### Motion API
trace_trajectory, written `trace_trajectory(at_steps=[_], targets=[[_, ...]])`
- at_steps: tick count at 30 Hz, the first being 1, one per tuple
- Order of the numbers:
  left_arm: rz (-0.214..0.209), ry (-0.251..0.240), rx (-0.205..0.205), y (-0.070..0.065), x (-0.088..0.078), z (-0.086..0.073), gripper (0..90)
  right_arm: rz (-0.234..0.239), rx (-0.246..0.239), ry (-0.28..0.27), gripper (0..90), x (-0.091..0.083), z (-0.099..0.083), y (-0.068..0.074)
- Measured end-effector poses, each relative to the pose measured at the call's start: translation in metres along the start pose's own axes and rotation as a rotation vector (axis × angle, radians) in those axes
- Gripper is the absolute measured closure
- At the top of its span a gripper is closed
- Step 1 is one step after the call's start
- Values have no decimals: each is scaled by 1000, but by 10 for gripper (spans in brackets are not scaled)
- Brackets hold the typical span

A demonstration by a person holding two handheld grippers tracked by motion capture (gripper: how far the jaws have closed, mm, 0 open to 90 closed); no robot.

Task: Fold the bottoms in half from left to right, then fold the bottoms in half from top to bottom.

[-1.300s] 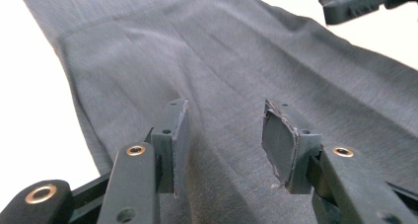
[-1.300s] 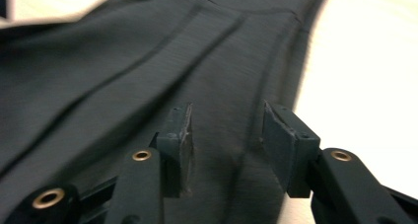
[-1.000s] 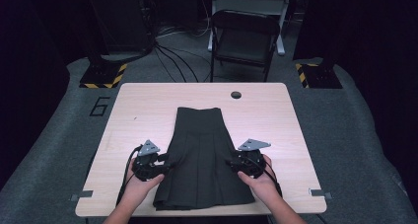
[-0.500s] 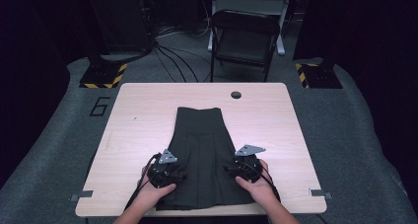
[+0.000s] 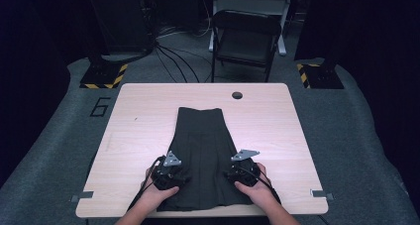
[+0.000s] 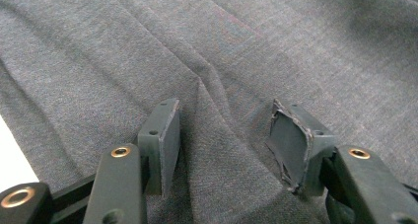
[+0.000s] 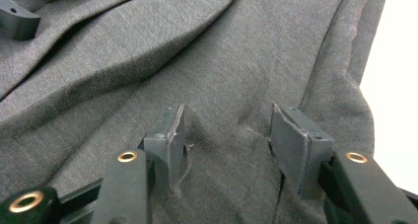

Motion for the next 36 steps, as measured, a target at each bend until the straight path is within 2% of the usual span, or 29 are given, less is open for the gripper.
trace_trajectory(at_steps=[2, 3, 4, 5, 8, 9, 13, 18, 19, 20, 21, 27, 29, 30, 31, 33, 36], targets=[[-13, 7, 4, 1, -1, -1, 457, -8, -13, 3, 472, 0, -1, 2], [-13, 7, 4, 1, -1, -1, 457, -15, 3, 6, 474, 0, -2, 5], [-13, 4, 6, 0, -1, -1, 457, -16, -22, 13, 476, -1, -2, 4], [-16, 7, 2, -1, -1, -1, 457, -16, -21, 9, 476, -1, -2, 5], [-12, 8, 9, -2, -2, -2, 457, -6, 4, 14, 478, -2, -4, 6], [-9, 8, 8, -3, -2, -2, 457, -4, -20, 11, 477, -3, -4, 4], [-5, 3, 12, -4, -2, -2, 456, 6, -20, 15, 476, -4, -5, 4], [-31, 8, -15, -4, -3, -3, 457, 21, 9, 34, 478, -7, -6, 5], [-31, 8, -15, -4, -3, -3, 457, 21, 9, 34, 478, -7, -6, 5], [-37, 8, -23, -4, -3, -3, 458, 27, -12, 41, 492, -8, -5, 3], [-40, 8, -25, -4, -3, -3, 458, 33, -6, 44, 496, -8, -6, 4], [-31, 21, -1, -6, -5, -2, 457, 39, -14, 47, 494, -10, -7, 3], [-42, 23, -19, -2, -5, 0, 455, 40, -17, 41, 489, -10, -8, 3], [-48, 19, -50, -2, -6, 1, 453, 44, -11, 42, 485, -10, -8, 3], [-51, 10, -48, 0, -6, 2, 447, 48, 1, 31, 482, -10, -8, 3], [-58, -5, -71, 3, -7, 5, 442, 57, 5, 37, 477, -11, -8, 1], [-56, -18, -80, 10, -8, 10, 441, 63, 4, 35, 467, -11, -8, 1]])
Point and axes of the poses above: each handheld gripper's, and its own axes: x roughly forward along the jaws, z roughly out of its top, y roughly to its left, the point moved 2 cm from there along x, roughly forward along the jaws, and after that the axes turned 7 degrees about z, right-handed, at the moved point
